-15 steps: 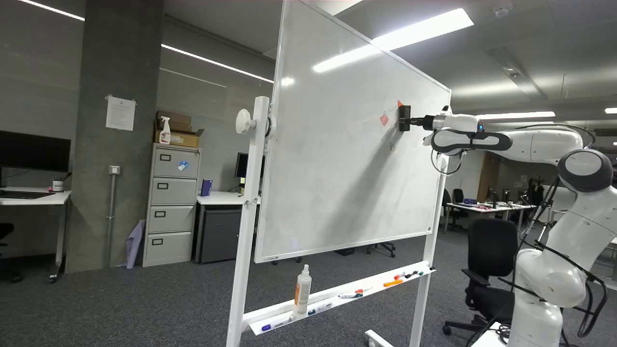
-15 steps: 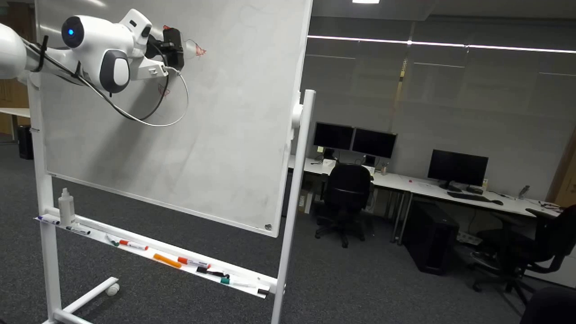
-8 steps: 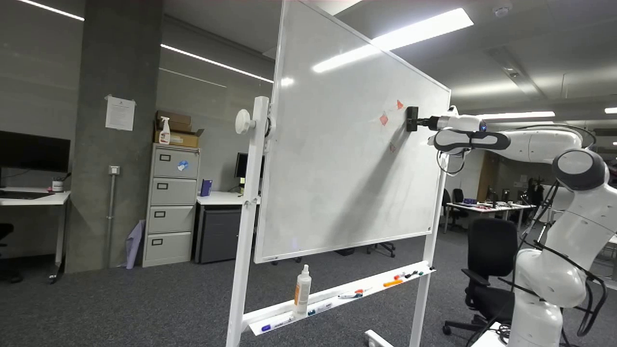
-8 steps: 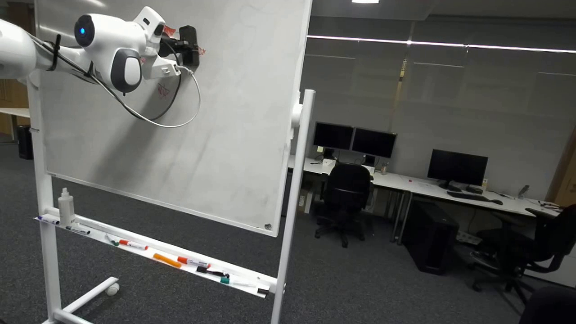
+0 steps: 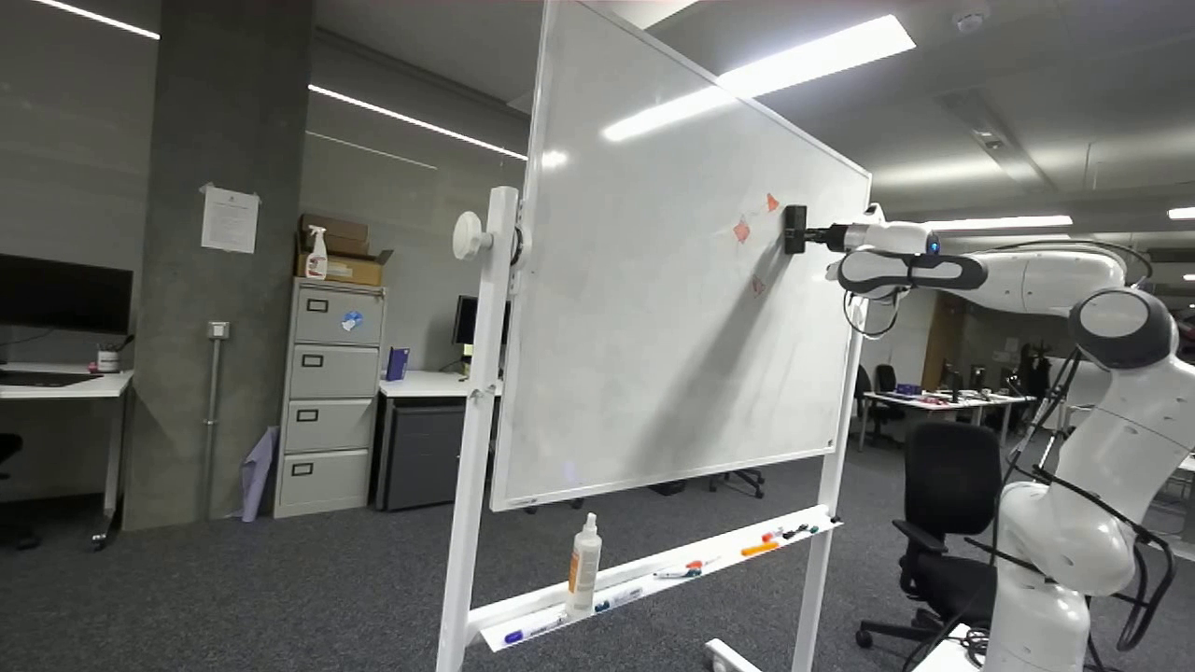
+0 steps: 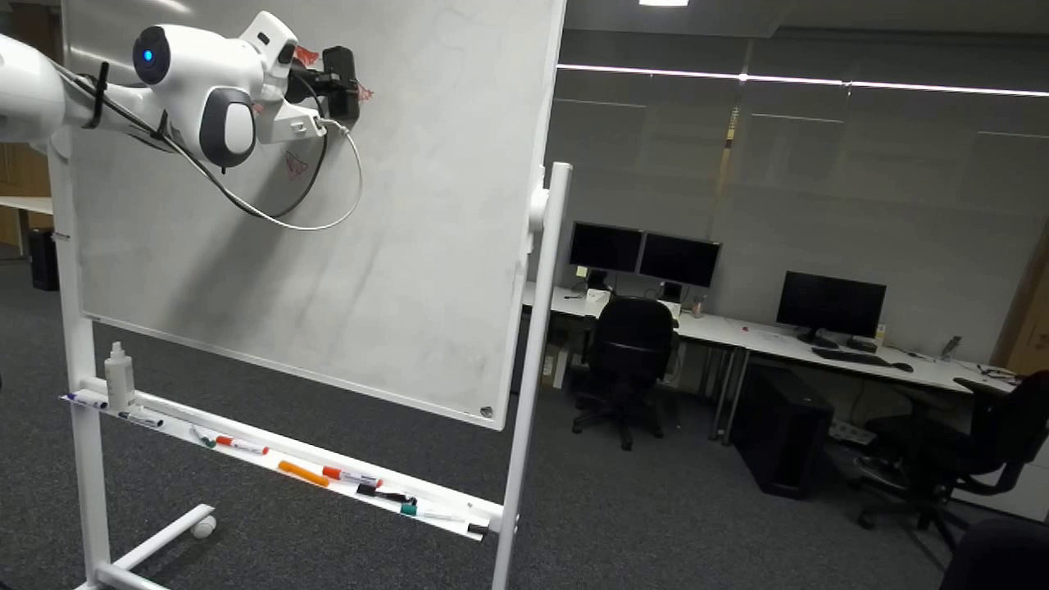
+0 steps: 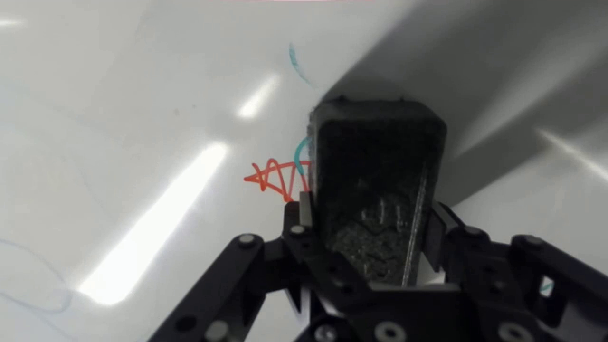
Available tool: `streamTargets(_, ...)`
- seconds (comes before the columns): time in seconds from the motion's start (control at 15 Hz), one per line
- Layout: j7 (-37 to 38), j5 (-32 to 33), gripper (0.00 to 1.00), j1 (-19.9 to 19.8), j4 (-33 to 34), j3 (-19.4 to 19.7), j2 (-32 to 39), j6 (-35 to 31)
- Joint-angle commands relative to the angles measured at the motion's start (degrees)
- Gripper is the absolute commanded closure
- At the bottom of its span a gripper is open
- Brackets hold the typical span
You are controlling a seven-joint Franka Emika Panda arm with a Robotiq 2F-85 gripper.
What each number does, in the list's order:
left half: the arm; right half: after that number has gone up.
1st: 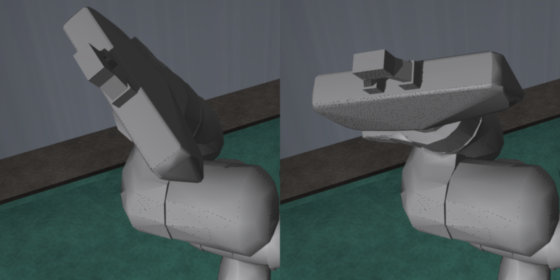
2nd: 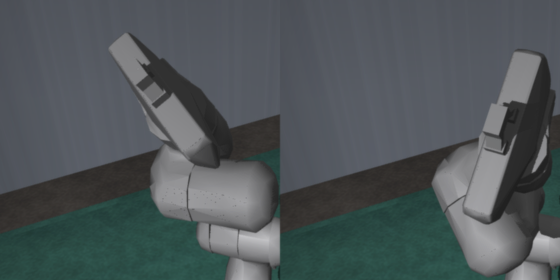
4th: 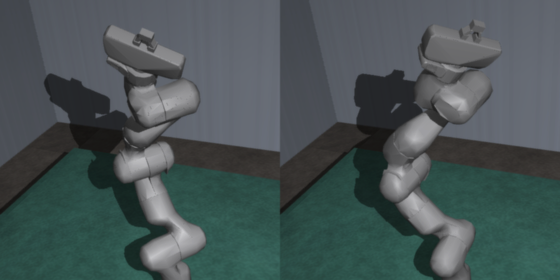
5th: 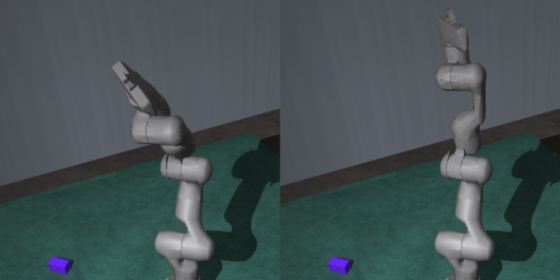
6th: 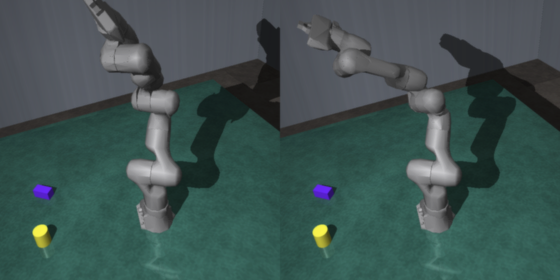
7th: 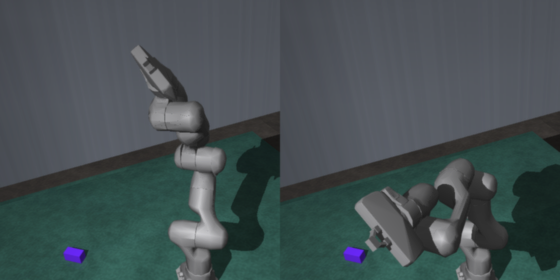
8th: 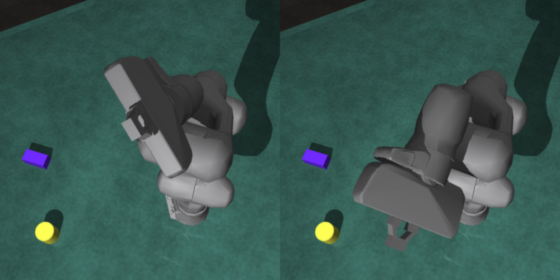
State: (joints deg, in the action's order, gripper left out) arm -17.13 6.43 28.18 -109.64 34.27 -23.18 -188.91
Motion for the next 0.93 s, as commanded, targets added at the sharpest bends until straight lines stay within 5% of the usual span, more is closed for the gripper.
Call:
streamTargets(0.0,1.28,-0.51,0.69,-0.7,0.87,-3.6,3.19,1.44)
streamTargets(0.4,1.03,-0.45,0.69,-1.85,-1.24,-8.11,2.58,1.37)
streamTargets(0.87,0.7,-0.77,0.69,-1.51,-0.69,-7.55,2.31,1.68)
